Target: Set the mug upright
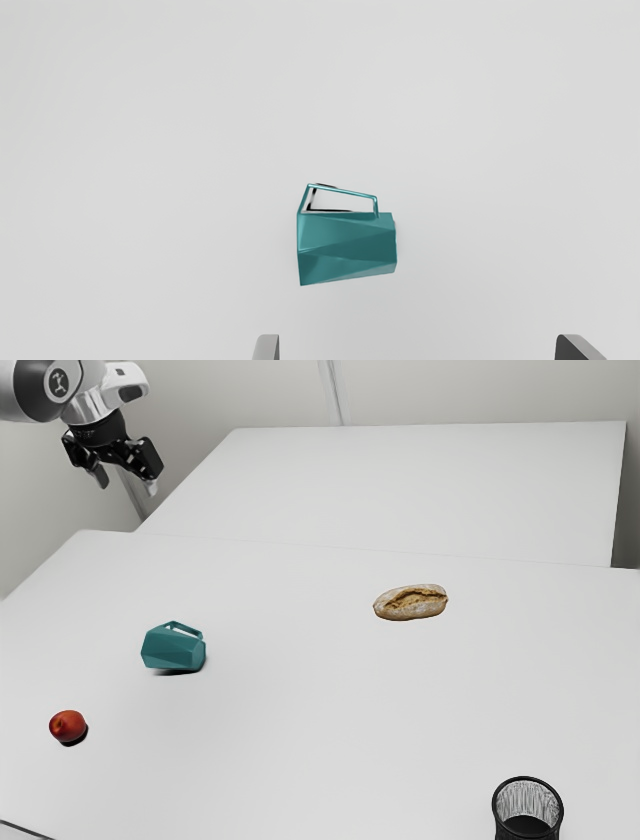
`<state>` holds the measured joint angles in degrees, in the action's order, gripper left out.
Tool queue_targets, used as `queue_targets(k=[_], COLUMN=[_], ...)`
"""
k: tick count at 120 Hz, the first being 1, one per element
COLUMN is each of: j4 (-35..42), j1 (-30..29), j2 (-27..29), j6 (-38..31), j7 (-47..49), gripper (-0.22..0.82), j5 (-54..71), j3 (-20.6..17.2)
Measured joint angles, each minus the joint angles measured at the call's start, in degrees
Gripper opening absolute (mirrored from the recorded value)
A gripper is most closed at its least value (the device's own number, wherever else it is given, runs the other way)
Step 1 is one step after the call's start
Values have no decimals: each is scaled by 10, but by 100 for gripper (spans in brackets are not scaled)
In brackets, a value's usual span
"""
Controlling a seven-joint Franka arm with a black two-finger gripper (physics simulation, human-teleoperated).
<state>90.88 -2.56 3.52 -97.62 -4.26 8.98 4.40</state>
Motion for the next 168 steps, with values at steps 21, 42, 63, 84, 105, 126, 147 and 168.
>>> queue_targets(k=[21, 42, 63, 84, 105, 126, 147, 168], j4=[3, 21, 28, 27, 26, 7, -16, -35], j1=[-2, -4, -77, -161, -223, -229, -229, -229], j2=[1, -2, -28, -79, -143, -223, -291, -330], j6=[-3, -2, 14, 54, 80, 88, 88, 69], j7=[0, 0, -1, -3, -23, -57, -89, -114], gripper=[60, 60, 60, 60, 60, 60, 60, 60], j5=[1, -7, -88, -176, -247, -302, -345, -381], j3=[0, 15, 18, 20, 31, 60, 71, 73])
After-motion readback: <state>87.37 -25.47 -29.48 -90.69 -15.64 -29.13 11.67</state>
